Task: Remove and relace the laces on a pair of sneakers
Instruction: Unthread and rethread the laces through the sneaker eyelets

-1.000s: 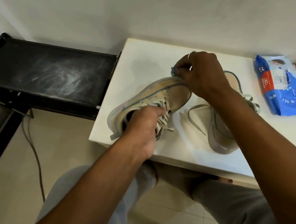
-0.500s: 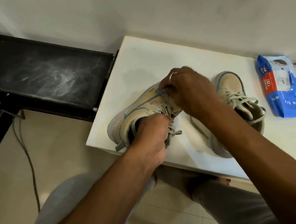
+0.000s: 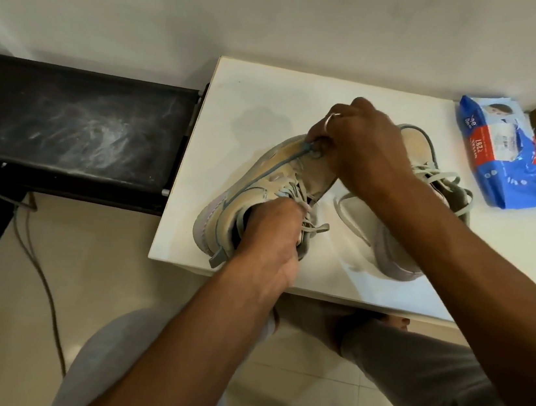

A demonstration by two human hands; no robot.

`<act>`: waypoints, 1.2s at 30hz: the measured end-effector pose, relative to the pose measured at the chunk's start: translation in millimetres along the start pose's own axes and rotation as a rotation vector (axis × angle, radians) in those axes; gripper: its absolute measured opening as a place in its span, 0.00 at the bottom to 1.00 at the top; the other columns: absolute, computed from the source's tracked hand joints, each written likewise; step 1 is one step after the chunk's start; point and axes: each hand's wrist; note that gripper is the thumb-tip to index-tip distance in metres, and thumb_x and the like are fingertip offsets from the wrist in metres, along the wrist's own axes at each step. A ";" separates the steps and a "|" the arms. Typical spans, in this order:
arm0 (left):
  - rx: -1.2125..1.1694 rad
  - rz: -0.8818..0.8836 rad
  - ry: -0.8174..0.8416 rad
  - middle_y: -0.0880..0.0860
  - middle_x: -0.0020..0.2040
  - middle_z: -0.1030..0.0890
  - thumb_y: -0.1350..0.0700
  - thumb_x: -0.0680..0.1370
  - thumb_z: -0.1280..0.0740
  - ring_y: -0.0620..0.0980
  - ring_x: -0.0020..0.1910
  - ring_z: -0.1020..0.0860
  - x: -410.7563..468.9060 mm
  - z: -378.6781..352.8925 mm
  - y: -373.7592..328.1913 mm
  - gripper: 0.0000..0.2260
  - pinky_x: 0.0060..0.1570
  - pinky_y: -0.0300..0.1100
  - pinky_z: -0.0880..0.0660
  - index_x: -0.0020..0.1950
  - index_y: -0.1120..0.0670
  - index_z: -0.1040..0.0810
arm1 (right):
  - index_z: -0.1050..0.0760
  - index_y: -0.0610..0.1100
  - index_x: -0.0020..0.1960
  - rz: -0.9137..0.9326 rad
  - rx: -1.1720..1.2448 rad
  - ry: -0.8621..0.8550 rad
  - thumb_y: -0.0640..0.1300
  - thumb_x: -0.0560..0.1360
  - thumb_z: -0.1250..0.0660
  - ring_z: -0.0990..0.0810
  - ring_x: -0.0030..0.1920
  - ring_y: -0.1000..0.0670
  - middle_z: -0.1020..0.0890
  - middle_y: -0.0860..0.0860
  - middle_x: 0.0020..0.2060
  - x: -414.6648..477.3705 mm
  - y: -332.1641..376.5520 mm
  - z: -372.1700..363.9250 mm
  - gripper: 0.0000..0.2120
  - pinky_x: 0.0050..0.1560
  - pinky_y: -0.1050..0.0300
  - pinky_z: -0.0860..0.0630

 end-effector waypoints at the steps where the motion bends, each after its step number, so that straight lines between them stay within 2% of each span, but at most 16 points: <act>1: -0.013 0.016 -0.022 0.51 0.36 0.25 0.64 0.78 0.38 0.47 0.34 0.28 -0.6 -1.2 -0.9 0.10 0.34 0.39 0.31 0.38 0.54 0.27 | 0.15 0.51 0.51 0.012 0.039 0.049 0.40 0.73 0.31 0.25 0.52 0.46 0.17 0.54 0.48 -1.3 6.7 -1.0 0.11 0.41 0.53 0.28; 4: -0.077 0.052 -0.092 0.53 0.33 0.23 0.67 0.76 0.35 0.50 0.33 0.26 -3.3 -4.7 -4.7 0.11 0.35 0.42 0.30 0.34 0.57 0.23 | 0.16 0.53 0.53 0.007 0.069 0.099 0.44 0.75 0.32 0.25 0.55 0.48 0.17 0.55 0.50 -3.7 10.8 1.8 0.10 0.46 0.53 0.26; 7: -0.173 0.011 -0.085 0.53 0.37 0.19 0.67 0.75 0.34 0.51 0.39 0.21 0.1 -4.0 -3.3 0.09 0.47 0.47 0.22 0.39 0.56 0.20 | 0.16 0.52 0.55 -0.097 -0.031 0.018 0.45 0.75 0.32 0.23 0.55 0.45 0.16 0.51 0.51 -3.5 -5.3 6.7 0.10 0.47 0.51 0.26; 9: -0.198 -0.002 -0.080 0.53 0.39 0.17 0.68 0.74 0.34 0.53 0.42 0.19 1.9 -4.1 -2.4 0.08 0.55 0.54 0.21 0.41 0.57 0.19 | 0.16 0.53 0.54 -0.122 -0.013 0.058 0.47 0.75 0.32 0.21 0.53 0.45 0.16 0.50 0.50 -5.2 -3.2 8.1 0.10 0.46 0.52 0.26; 10: -0.211 -0.006 -0.076 0.53 0.40 0.17 0.68 0.74 0.34 0.53 0.43 0.19 2.5 -5.0 -2.7 0.08 0.57 0.57 0.22 0.41 0.57 0.19 | 0.16 0.53 0.54 -0.107 0.013 0.120 0.47 0.75 0.32 0.20 0.51 0.45 0.16 0.50 0.49 -7.1 1.5 7.3 0.10 0.45 0.54 0.26; 13: -0.278 -0.020 -0.060 0.56 0.43 0.16 0.70 0.73 0.35 0.56 0.47 0.18 3.4 -6.3 -5.9 0.09 0.57 0.59 0.23 0.42 0.58 0.19 | 0.16 0.54 0.52 -0.092 0.008 0.222 0.49 0.74 0.32 0.19 0.46 0.45 0.16 0.50 0.46 -7.0 6.2 10.2 0.09 0.42 0.55 0.25; 17: -0.328 -0.029 -0.052 0.57 0.48 0.17 0.70 0.73 0.36 0.57 0.51 0.18 6.8 -5.7 -5.6 0.09 0.59 0.57 0.24 0.44 0.58 0.20 | 0.16 0.51 0.51 -0.180 -0.063 0.090 0.49 0.73 0.32 0.19 0.44 0.43 0.16 0.48 0.44 -5.5 -5.2 10.1 0.09 0.41 0.52 0.23; 20: -0.359 -0.021 -0.029 0.59 0.48 0.17 0.71 0.73 0.36 0.57 0.49 0.18 6.7 -6.5 -5.4 0.10 0.58 0.58 0.23 0.46 0.59 0.20 | 0.16 0.53 0.50 -0.117 0.007 0.227 0.48 0.73 0.32 0.19 0.43 0.45 0.16 0.49 0.43 -10.1 3.8 10.1 0.09 0.40 0.53 0.23; 23: -0.359 -0.020 -0.036 0.60 0.51 0.16 0.71 0.73 0.36 0.60 0.51 0.18 8.6 -7.2 -5.2 0.09 0.56 0.59 0.22 0.48 0.61 0.19 | 0.16 0.54 0.48 -0.113 0.008 0.332 0.48 0.72 0.31 0.20 0.41 0.47 0.17 0.52 0.41 -7.6 3.3 19.3 0.06 0.37 0.56 0.28; 26: -0.366 -0.038 -0.033 0.60 0.54 0.17 0.71 0.73 0.35 0.58 0.51 0.18 13.1 -6.0 -4.7 0.11 0.56 0.53 0.21 0.51 0.60 0.20 | 0.16 0.50 0.48 -0.188 -0.071 0.175 0.47 0.73 0.31 0.20 0.41 0.42 0.17 0.47 0.41 -6.2 -3.8 15.0 0.07 0.38 0.55 0.28; 28: -0.363 -0.035 -0.021 0.59 0.55 0.17 0.70 0.73 0.35 0.56 0.49 0.18 15.6 -4.9 -5.2 0.13 0.53 0.49 0.21 0.55 0.60 0.20 | 0.16 0.49 0.50 -0.203 -0.061 0.126 0.46 0.73 0.32 0.20 0.41 0.42 0.16 0.46 0.42 -7.4 -2.1 8.9 0.08 0.39 0.54 0.26; 33: -0.408 -0.039 -0.038 0.60 0.53 0.17 0.72 0.73 0.36 0.59 0.52 0.18 15.4 -7.2 -5.6 0.13 0.57 0.57 0.22 0.53 0.61 0.20 | 0.16 0.53 0.48 -0.138 0.086 0.393 0.47 0.73 0.30 0.20 0.41 0.50 0.17 0.55 0.39 -5.9 1.2 22.5 0.06 0.41 0.52 0.21; 36: -0.414 -0.049 -0.024 0.60 0.53 0.17 0.72 0.72 0.37 0.60 0.53 0.18 15.6 -7.5 -4.0 0.12 0.58 0.57 0.23 0.49 0.60 0.19 | 0.16 0.52 0.47 -0.166 0.053 0.389 0.48 0.71 0.29 0.21 0.40 0.49 0.17 0.54 0.39 -4.4 -2.5 24.5 0.05 0.39 0.54 0.23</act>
Point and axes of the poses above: each hand's wrist, its own x-axis towards the middle knuckle, its own z-axis out of the back of the hand, y = z × x
